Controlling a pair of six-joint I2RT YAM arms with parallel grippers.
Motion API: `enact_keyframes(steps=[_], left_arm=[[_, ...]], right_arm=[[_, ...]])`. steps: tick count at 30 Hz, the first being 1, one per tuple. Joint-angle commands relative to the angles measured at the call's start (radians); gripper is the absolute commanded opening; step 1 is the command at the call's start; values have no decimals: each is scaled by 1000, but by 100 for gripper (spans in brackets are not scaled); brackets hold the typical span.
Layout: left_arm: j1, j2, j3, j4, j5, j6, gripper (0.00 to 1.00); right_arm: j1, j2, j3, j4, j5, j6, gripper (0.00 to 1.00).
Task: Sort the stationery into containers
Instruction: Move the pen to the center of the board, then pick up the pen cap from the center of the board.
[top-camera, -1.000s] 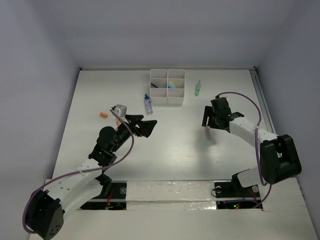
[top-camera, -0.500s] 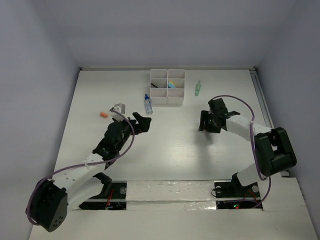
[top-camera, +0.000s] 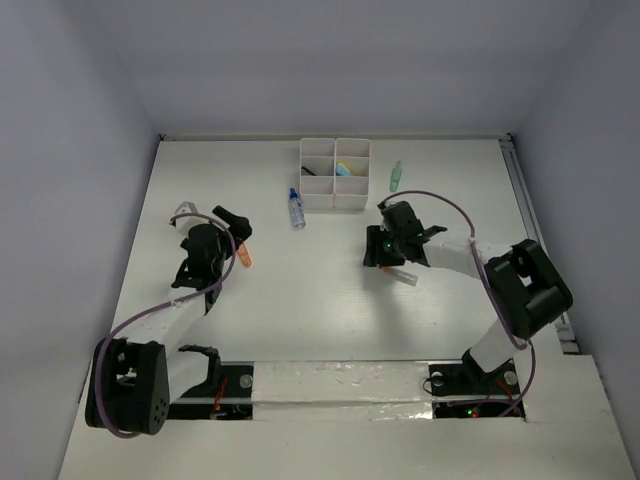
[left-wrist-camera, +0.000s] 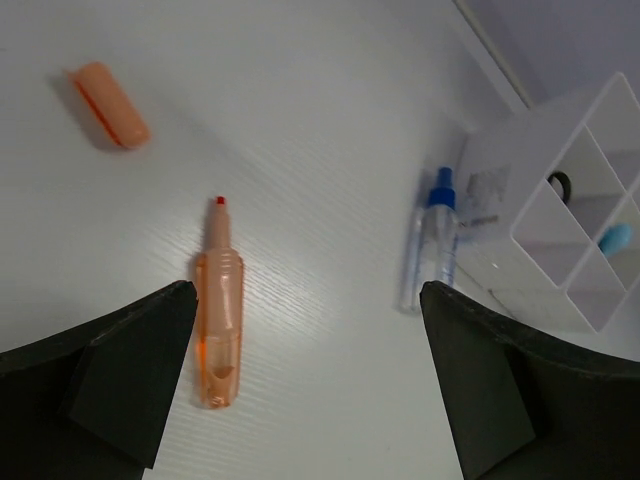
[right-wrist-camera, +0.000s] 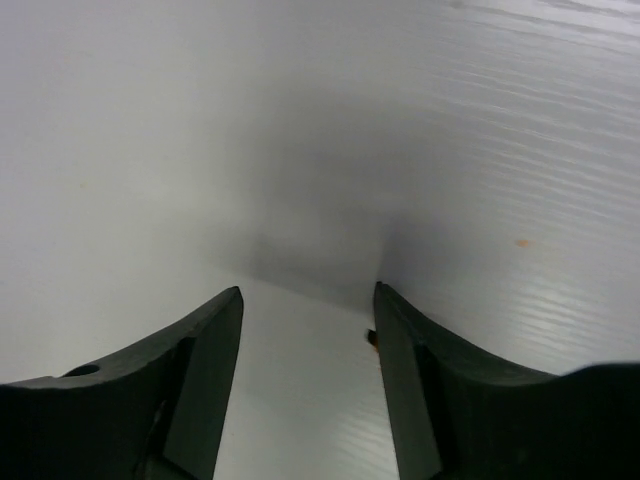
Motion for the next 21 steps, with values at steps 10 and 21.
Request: enact_keyframes(steps=[10,21], left_arm=[[175,176,158,-102,-227,-115,85],[189,504,409,-211,-252,-62,71]], right_arm=[[113,-80,-40,132,-3,-8,76],[123,-174,-91,182,-35,-9,76]])
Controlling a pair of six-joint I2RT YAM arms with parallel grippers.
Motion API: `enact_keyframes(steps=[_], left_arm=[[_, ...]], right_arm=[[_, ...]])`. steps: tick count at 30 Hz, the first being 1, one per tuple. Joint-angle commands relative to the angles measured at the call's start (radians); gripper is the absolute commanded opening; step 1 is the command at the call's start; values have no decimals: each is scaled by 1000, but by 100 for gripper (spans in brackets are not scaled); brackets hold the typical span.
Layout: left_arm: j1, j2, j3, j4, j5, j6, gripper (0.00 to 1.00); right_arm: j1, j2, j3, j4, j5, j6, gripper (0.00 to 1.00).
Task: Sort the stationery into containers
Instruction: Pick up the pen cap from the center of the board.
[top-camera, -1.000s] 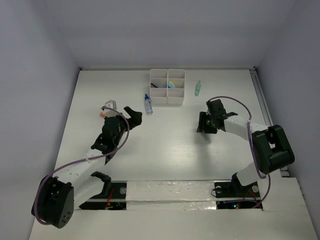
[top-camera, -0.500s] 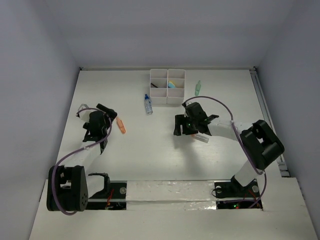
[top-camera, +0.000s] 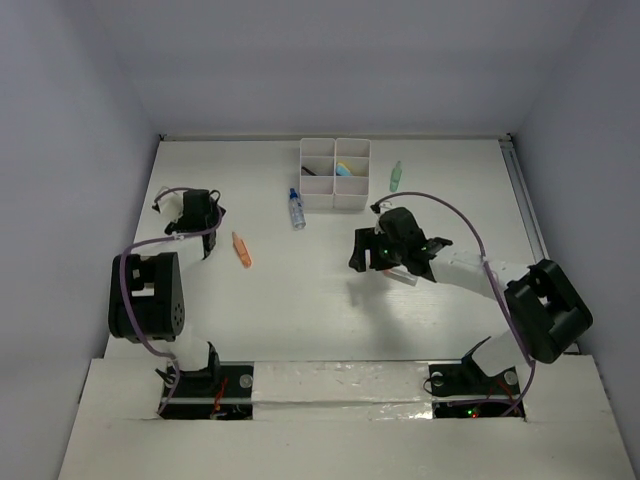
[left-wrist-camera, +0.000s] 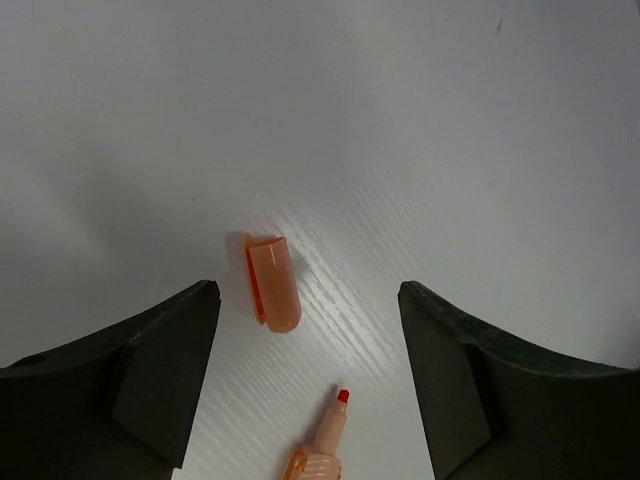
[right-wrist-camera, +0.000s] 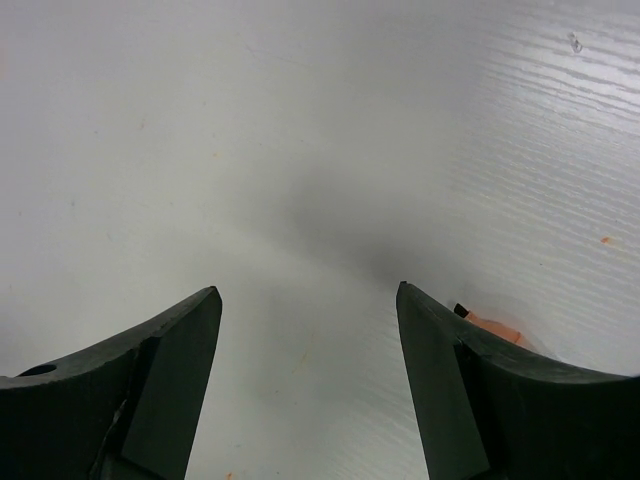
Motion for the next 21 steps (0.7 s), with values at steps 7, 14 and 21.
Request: enact_keyframes(steps=[7,14,21], left_arm=[[3,81,88,-64,-46,11,58],[13,141,102,-78,-17,-17,27],[13,68,76,-52,-17,3,0]], right_arm=[[12,-64,-27,67,-23,-8,77],[12,-90,-35,66,-3,-7,77],[12,-119,-50,73,26,-1,77]])
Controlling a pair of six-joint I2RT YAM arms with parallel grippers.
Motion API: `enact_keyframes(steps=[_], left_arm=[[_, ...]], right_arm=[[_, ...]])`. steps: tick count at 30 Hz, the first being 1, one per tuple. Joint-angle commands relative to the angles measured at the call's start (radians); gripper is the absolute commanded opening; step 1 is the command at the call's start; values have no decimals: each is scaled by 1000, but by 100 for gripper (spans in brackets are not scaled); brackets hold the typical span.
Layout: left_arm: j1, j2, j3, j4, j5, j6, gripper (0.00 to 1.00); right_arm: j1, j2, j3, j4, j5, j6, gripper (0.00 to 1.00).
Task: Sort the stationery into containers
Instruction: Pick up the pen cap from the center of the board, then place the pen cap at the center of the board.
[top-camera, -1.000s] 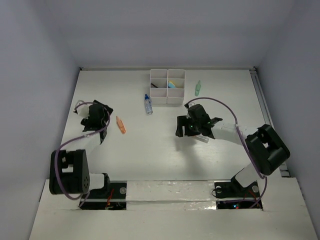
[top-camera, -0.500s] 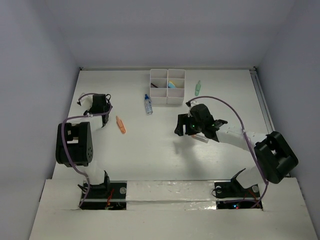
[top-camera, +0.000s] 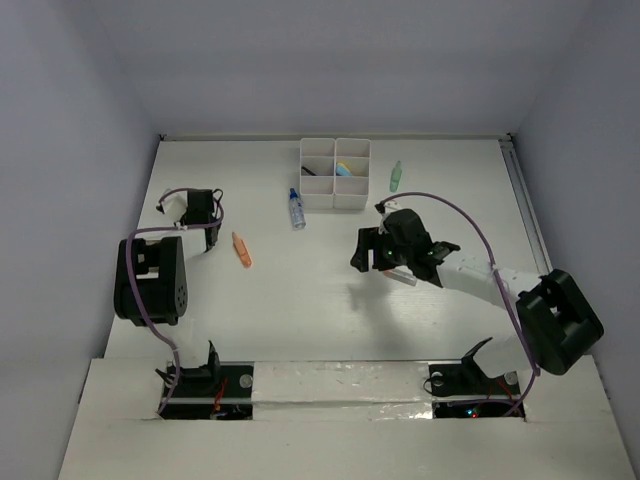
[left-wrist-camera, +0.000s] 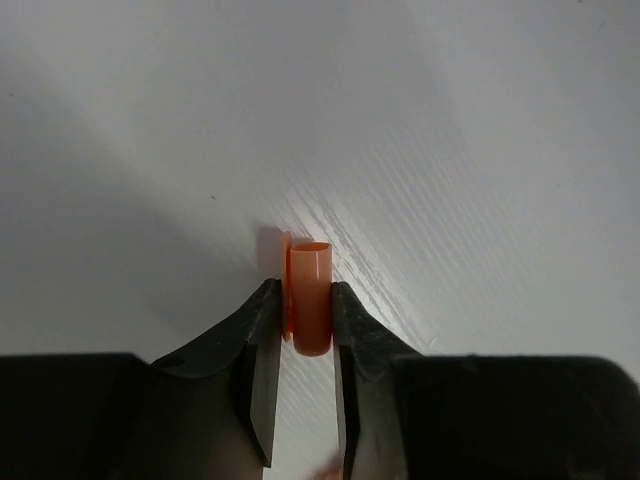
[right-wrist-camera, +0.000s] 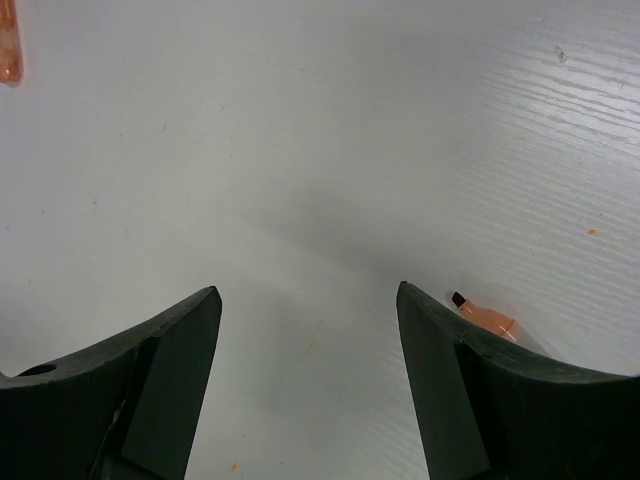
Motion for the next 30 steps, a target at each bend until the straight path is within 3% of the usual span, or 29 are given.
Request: enact_keyframes(steps=[1,5,8,10,14,17,18,22,25,30], left_arm=[[7,-93,-18,19,4,22,0],[-129,-278,-54,40,1,120,0],[-318,-351,-68,48,47,183,0],[-440,-354,-77,51,116,188,0],[-581,-301,-107,144,266,215,0],[-646,-219,-114,272,407,238,0],[-671,-99,-50,307,485,272,0],[-671,6,32,294,568,301,0],[-671,62,54,300,579,312,0],[-671,143,121,265,562,335,10]], right_arm=[[10,-52,-18,46,37,0,77],[10,-71,-25,41,112,-17,79],[10,-74,-19,21,166,-24,79],[10,-86,-21,12,208,-20,78],[-1,-146,-41,-8,280,-3,75],[-11,-198,-56,-46,338,17,72],[-36,-218,-62,-112,372,31,72],[-71,-195,-56,-200,369,46,74],[-81,-170,-25,-261,329,31,77],[-100,-40,71,-377,294,-26,83]])
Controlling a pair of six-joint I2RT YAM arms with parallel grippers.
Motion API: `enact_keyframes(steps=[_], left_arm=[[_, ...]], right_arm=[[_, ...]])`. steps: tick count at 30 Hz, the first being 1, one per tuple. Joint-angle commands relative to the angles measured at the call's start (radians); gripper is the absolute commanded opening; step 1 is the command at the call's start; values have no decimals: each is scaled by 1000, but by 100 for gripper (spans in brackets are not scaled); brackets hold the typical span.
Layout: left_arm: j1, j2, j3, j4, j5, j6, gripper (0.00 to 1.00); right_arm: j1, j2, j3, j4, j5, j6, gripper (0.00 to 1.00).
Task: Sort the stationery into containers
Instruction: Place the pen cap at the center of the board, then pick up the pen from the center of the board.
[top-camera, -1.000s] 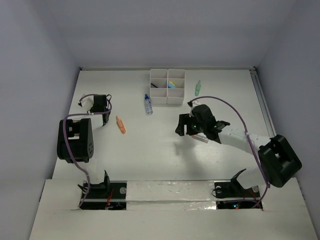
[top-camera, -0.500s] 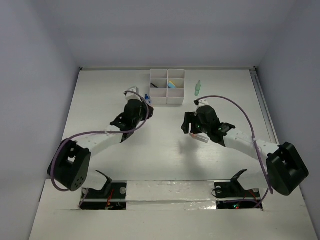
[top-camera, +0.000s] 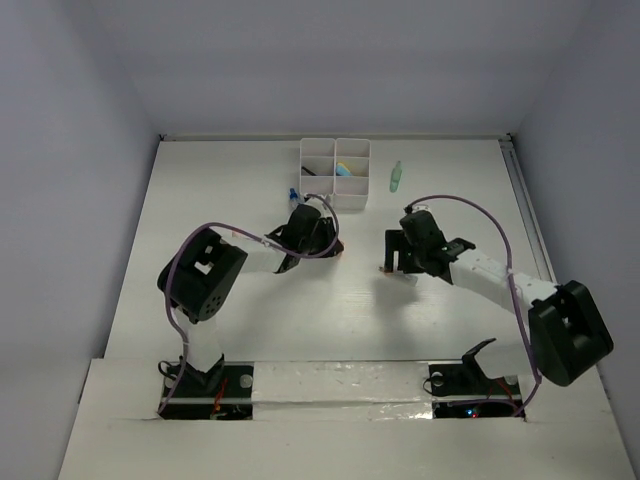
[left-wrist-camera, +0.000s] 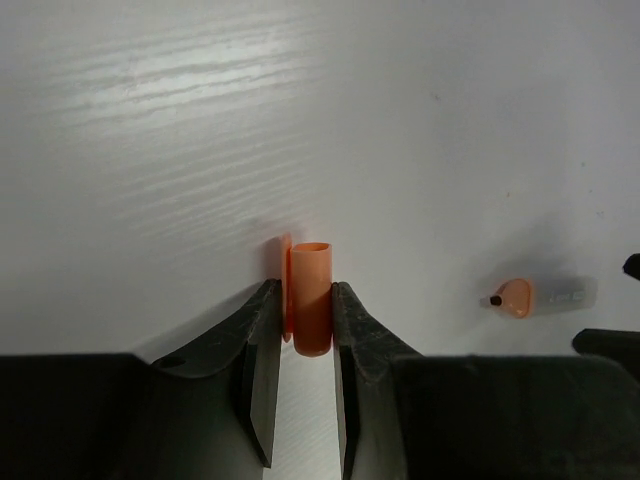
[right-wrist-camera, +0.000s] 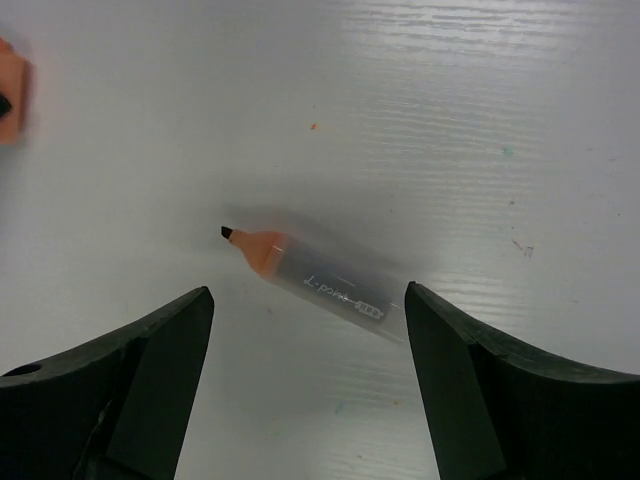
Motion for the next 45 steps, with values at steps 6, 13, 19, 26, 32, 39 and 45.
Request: enact_keyframes(steps=[6,13,19,26,32,39,45], left_arm=[[0,76,126,-21,-17,74,23],[0,57,121,-32,-57,91,47],[0,-25,77,-8,-75,97,52],[0,-219,-26,57,-94,109,52],[0,-360,-146,134,-14,99,53],[-20,-430,-193,249,142,50,66],[-30,-404,-212,351,241,31,74]], right_arm=[[-9,189,157,-143,-147,-155,90],[-9,295,201,-161,-173,-167,87],[-9,311,184,-146,-182,-150,55],[-9,312,158,-68,-274,-101,16],[-9,268,147,23,-236,-41,2],[-9,3,133,179,-151,81,2],[-9,-117,98,339,-184,201,2]])
